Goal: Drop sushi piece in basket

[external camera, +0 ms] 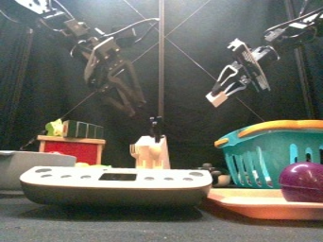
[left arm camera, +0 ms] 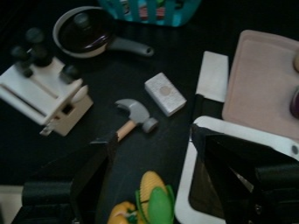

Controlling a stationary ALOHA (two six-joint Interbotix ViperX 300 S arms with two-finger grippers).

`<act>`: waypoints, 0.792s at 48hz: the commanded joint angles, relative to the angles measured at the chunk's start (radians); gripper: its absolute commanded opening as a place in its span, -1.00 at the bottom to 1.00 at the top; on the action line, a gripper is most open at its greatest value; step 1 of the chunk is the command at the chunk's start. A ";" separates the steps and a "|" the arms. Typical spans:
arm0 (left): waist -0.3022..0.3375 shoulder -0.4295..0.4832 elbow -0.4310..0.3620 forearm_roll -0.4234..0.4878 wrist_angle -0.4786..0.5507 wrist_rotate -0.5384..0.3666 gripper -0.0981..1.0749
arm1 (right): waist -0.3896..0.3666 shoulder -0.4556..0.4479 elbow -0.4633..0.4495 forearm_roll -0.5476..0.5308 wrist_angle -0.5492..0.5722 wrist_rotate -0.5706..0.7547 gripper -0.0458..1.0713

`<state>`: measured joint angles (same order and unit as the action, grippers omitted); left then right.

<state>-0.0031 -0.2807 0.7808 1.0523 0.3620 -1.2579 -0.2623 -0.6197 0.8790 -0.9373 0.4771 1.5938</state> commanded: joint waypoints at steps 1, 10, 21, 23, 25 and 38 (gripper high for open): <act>0.026 -0.063 0.041 0.000 -0.003 -0.002 0.85 | -0.014 -0.009 -0.018 0.021 0.094 -0.003 0.03; 0.060 -0.137 0.126 -0.018 -0.005 -0.002 0.85 | -0.043 0.025 -0.012 0.101 0.169 -0.006 0.03; 0.074 -0.207 0.196 -0.014 -0.005 0.002 0.85 | -0.091 0.064 0.002 0.144 0.227 -0.006 0.03; 0.075 -0.218 0.204 -0.014 -0.005 0.009 0.85 | -0.104 0.071 0.002 0.146 0.233 -0.006 0.03; 0.077 -0.229 0.209 -0.014 -0.002 0.011 0.85 | -0.118 0.080 0.002 0.150 0.235 -0.006 0.03; 0.089 -0.276 0.222 -0.003 -0.005 0.011 0.85 | -0.207 0.156 -0.003 0.163 0.229 -0.006 0.04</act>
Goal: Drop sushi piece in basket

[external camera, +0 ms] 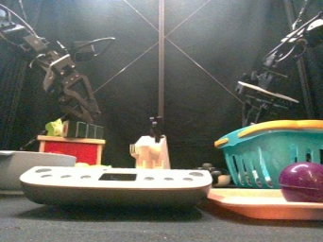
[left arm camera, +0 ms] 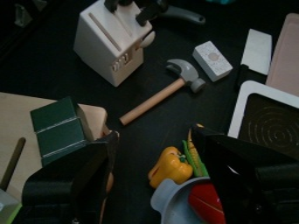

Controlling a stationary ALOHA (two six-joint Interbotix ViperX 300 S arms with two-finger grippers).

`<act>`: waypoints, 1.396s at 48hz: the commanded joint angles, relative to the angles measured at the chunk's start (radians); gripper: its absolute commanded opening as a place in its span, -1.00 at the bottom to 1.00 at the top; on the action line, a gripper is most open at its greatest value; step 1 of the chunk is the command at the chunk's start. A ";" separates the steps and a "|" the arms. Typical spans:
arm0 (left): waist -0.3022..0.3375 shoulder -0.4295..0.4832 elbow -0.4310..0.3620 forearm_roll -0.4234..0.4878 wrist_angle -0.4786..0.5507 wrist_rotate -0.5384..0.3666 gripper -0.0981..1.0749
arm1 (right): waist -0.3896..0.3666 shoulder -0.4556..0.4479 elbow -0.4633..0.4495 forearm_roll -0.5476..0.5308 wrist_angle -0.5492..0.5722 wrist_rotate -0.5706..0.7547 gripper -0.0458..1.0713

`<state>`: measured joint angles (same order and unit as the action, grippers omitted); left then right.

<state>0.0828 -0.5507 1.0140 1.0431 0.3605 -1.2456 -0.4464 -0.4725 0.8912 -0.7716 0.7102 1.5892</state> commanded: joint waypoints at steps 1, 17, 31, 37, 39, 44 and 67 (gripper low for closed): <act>0.003 -0.006 -0.011 0.005 -0.003 -0.002 0.85 | -0.028 0.015 -0.015 -0.003 -0.008 -0.002 0.04; 0.003 -0.008 0.000 0.008 -0.003 0.000 0.85 | -0.110 0.103 -0.005 -0.008 -0.021 -0.003 0.05; 0.003 -0.006 0.005 0.005 -0.003 0.000 0.85 | -0.126 0.137 -0.005 -0.011 -0.052 -0.003 0.18; 0.003 -0.006 0.006 0.005 -0.005 0.000 0.85 | -0.126 0.144 -0.005 -0.011 -0.049 -0.002 0.37; 0.003 -0.006 0.006 0.005 -0.003 0.000 0.85 | -0.126 0.147 -0.006 -0.011 -0.049 -0.002 0.43; 0.003 -0.006 0.006 0.005 -0.003 0.000 0.85 | -0.126 0.152 -0.011 -0.011 -0.049 -0.002 0.56; 0.003 -0.006 0.014 0.006 -0.003 0.000 0.85 | -0.118 0.147 -0.037 -0.003 -0.044 -0.005 0.66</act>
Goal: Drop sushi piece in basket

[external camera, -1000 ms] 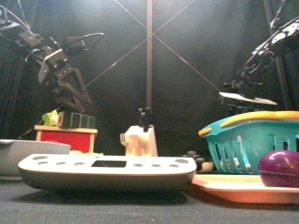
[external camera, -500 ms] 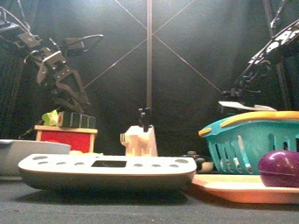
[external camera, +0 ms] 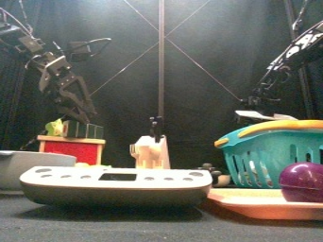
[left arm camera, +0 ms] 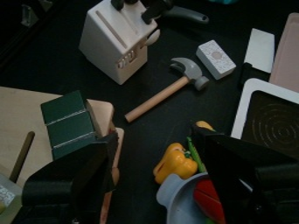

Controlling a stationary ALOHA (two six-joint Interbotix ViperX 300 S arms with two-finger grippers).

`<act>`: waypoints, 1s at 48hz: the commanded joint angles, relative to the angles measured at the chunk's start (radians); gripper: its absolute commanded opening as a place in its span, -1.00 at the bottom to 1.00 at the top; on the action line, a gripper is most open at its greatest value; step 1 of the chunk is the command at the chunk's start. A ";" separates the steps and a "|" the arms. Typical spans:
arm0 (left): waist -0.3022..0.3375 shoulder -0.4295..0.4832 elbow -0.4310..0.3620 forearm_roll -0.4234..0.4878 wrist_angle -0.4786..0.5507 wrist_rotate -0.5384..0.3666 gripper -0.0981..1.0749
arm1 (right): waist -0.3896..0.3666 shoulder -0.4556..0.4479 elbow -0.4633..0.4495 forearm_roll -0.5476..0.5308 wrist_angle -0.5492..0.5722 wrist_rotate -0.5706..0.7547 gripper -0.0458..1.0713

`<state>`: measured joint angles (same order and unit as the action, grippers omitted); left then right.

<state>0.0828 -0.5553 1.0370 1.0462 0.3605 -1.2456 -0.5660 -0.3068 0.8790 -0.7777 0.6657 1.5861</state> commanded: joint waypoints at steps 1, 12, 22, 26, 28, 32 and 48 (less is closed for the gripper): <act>0.003 -0.002 -0.011 0.005 -0.003 0.000 0.85 | 0.003 -0.018 -0.026 0.006 0.000 -0.002 0.66; 0.003 -0.002 -0.011 0.003 -0.003 0.000 0.85 | 0.025 -0.034 -0.028 0.028 0.012 -0.002 0.66; 0.003 -0.002 -0.008 0.003 -0.003 0.000 0.85 | 0.067 -0.075 -0.031 0.081 0.061 -0.069 0.66; 0.003 -0.003 -0.006 0.005 -0.003 0.000 0.85 | 0.086 -0.084 -0.040 0.181 0.091 -0.167 0.66; 0.003 -0.002 -0.006 0.005 -0.003 0.000 0.85 | 0.091 -0.087 -0.048 0.229 0.100 -0.222 0.66; 0.003 -0.002 -0.006 0.003 -0.003 0.000 0.85 | 0.087 -0.094 -0.063 0.307 0.121 -0.341 0.66; 0.003 -0.002 -0.005 0.003 -0.003 0.000 0.85 | 0.025 -0.161 -0.104 0.514 0.158 -0.727 0.64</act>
<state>0.0828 -0.5568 1.0416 1.0462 0.3590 -1.2441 -0.5108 -0.4357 0.8007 -0.3007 0.8222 0.9219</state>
